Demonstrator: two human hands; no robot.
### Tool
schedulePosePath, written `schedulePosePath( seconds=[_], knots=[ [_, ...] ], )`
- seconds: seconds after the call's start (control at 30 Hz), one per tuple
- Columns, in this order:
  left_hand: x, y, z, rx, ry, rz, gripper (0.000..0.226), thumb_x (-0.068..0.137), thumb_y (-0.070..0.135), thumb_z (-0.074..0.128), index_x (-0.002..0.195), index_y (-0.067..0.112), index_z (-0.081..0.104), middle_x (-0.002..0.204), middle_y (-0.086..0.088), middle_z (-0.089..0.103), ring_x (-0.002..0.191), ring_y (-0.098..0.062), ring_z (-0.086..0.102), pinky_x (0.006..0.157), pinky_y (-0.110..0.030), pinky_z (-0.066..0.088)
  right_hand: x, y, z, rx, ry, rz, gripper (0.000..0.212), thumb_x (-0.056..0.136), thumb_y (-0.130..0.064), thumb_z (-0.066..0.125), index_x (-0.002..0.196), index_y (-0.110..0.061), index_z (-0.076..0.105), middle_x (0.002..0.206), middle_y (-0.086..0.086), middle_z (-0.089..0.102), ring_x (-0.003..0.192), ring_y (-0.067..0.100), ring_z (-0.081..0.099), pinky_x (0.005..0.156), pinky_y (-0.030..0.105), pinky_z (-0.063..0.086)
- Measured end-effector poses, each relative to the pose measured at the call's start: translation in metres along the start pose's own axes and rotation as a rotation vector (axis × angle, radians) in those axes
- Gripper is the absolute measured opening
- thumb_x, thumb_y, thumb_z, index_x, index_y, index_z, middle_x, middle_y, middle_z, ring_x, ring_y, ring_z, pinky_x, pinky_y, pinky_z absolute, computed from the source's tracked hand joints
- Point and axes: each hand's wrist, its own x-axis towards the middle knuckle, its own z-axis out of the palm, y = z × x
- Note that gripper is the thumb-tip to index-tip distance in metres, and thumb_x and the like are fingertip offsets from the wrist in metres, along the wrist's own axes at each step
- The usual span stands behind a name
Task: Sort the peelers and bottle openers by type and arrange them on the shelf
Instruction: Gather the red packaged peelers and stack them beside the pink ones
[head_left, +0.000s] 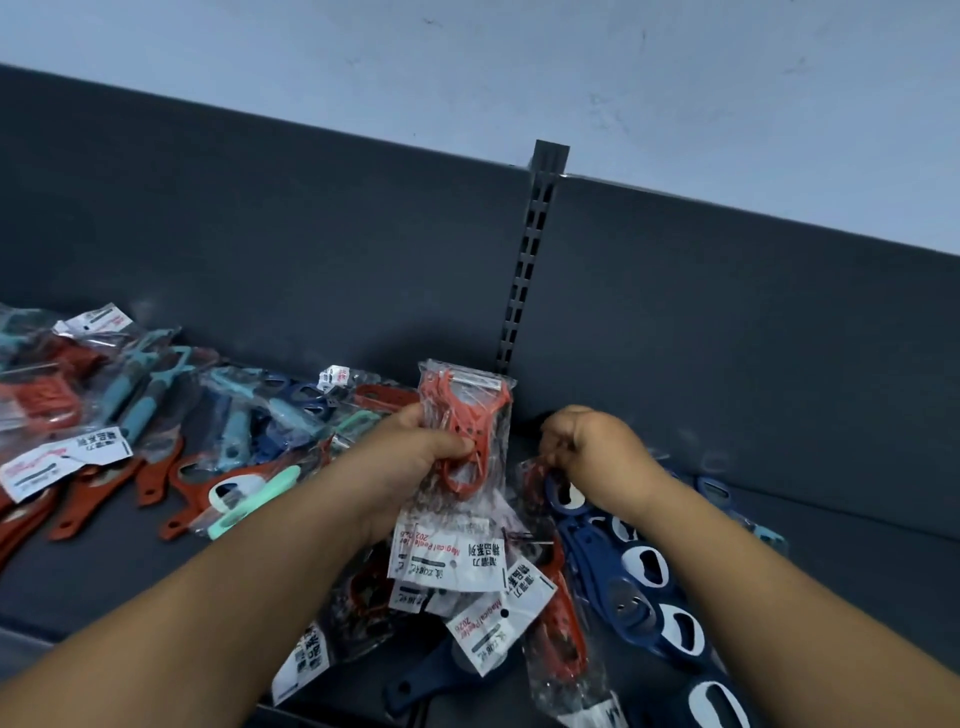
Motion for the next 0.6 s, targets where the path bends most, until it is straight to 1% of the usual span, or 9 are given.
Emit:
schedulePosePath(
  seconds=[0.07, 0.13, 0.23, 0.3, 0.37, 0.43, 0.5, 0.53, 0.6],
  knots=[
    [0.0, 0.001, 0.0, -0.006, -0.003, -0.006, 0.023, 0.087, 0.001, 0.058, 0.109, 0.011, 0.059, 0.087, -0.015, 0.075, 0.074, -0.027, 0.072, 0.063, -0.036, 0.055, -0.004, 0.003, -0.002, 0.098, 0.12, 0.034, 0.028, 0.082, 0.007, 0.053, 0.073, -0.018, 0.063, 0.095, 0.001, 0.065, 0.087, 0.02, 0.061, 0.077, 0.03, 0.05],
    [0.0, 0.002, 0.001, -0.014, -0.008, -0.016, 0.022, 0.088, 0.001, 0.058, 0.108, 0.01, 0.058, 0.084, -0.016, 0.074, 0.071, -0.027, 0.072, 0.061, -0.035, 0.055, -0.008, 0.004, -0.007, 0.197, 0.23, 0.083, 0.027, 0.084, 0.004, 0.054, 0.073, -0.019, 0.062, 0.097, 0.001, 0.065, 0.082, 0.021, 0.062, 0.075, 0.033, 0.051],
    [-0.001, 0.003, 0.004, -0.006, -0.009, -0.019, 0.02, 0.088, 0.0, 0.058, 0.106, 0.009, 0.057, 0.079, -0.015, 0.074, 0.066, -0.026, 0.072, 0.058, -0.034, 0.054, -0.017, 0.0, -0.021, 0.316, 0.379, 0.117, 0.024, 0.084, -0.002, 0.055, 0.07, -0.019, 0.061, 0.095, -0.001, 0.066, 0.076, 0.019, 0.06, 0.07, 0.029, 0.048],
    [-0.002, 0.004, 0.007, 0.0, -0.016, -0.014, 0.02, 0.088, 0.0, 0.058, 0.105, 0.01, 0.057, 0.08, -0.015, 0.074, 0.068, -0.027, 0.072, 0.062, -0.037, 0.056, -0.025, -0.006, -0.029, 0.472, 0.479, 0.139, 0.024, 0.088, -0.01, 0.057, 0.064, -0.014, 0.059, 0.089, 0.0, 0.069, 0.081, 0.017, 0.063, 0.075, 0.029, 0.049],
    [-0.002, 0.005, 0.01, 0.017, -0.024, -0.007, 0.02, 0.088, 0.001, 0.058, 0.105, 0.01, 0.058, 0.083, -0.016, 0.074, 0.073, -0.03, 0.072, 0.072, -0.042, 0.058, -0.031, -0.014, -0.036, 0.675, 0.543, 0.164, 0.03, 0.089, -0.017, 0.063, 0.062, -0.008, 0.053, 0.081, 0.006, 0.071, 0.081, 0.017, 0.065, 0.077, 0.032, 0.05],
    [-0.004, 0.008, 0.016, 0.028, -0.035, 0.008, 0.02, 0.087, 0.001, 0.058, 0.105, 0.01, 0.058, 0.084, -0.017, 0.074, 0.076, -0.032, 0.071, 0.08, -0.047, 0.056, -0.037, -0.021, -0.043, 0.865, 0.559, 0.18, 0.031, 0.085, -0.012, 0.067, 0.059, -0.012, 0.051, 0.081, 0.006, 0.071, 0.08, 0.019, 0.066, 0.078, 0.038, 0.052],
    [-0.006, 0.01, 0.024, 0.042, -0.053, 0.02, 0.021, 0.088, 0.002, 0.058, 0.108, 0.009, 0.058, 0.089, -0.019, 0.074, 0.081, -0.034, 0.071, 0.082, -0.051, 0.056, -0.042, -0.028, -0.049, 1.067, 0.517, 0.18, 0.03, 0.082, 0.0, 0.067, 0.061, -0.016, 0.055, 0.083, 0.002, 0.068, 0.078, 0.022, 0.066, 0.075, 0.041, 0.054],
    [-0.007, 0.01, 0.028, 0.048, -0.061, 0.026, 0.022, 0.088, 0.003, 0.058, 0.11, 0.008, 0.057, 0.091, -0.02, 0.073, 0.083, -0.035, 0.071, 0.081, -0.052, 0.056, -0.045, -0.033, -0.051, 1.151, 0.479, 0.175, 0.029, 0.082, 0.005, 0.065, 0.065, -0.017, 0.056, 0.084, 0.002, 0.067, 0.075, 0.022, 0.066, 0.071, 0.039, 0.056],
    [-0.01, 0.011, 0.038, 0.064, -0.087, 0.05, 0.022, 0.089, 0.003, 0.058, 0.11, 0.007, 0.058, 0.091, -0.02, 0.073, 0.081, -0.035, 0.072, 0.072, -0.046, 0.058, -0.054, -0.041, -0.054, 1.215, 0.415, 0.154, 0.03, 0.082, 0.011, 0.062, 0.075, -0.017, 0.056, 0.09, 0.003, 0.065, 0.072, 0.02, 0.065, 0.061, 0.033, 0.056]
  ],
)
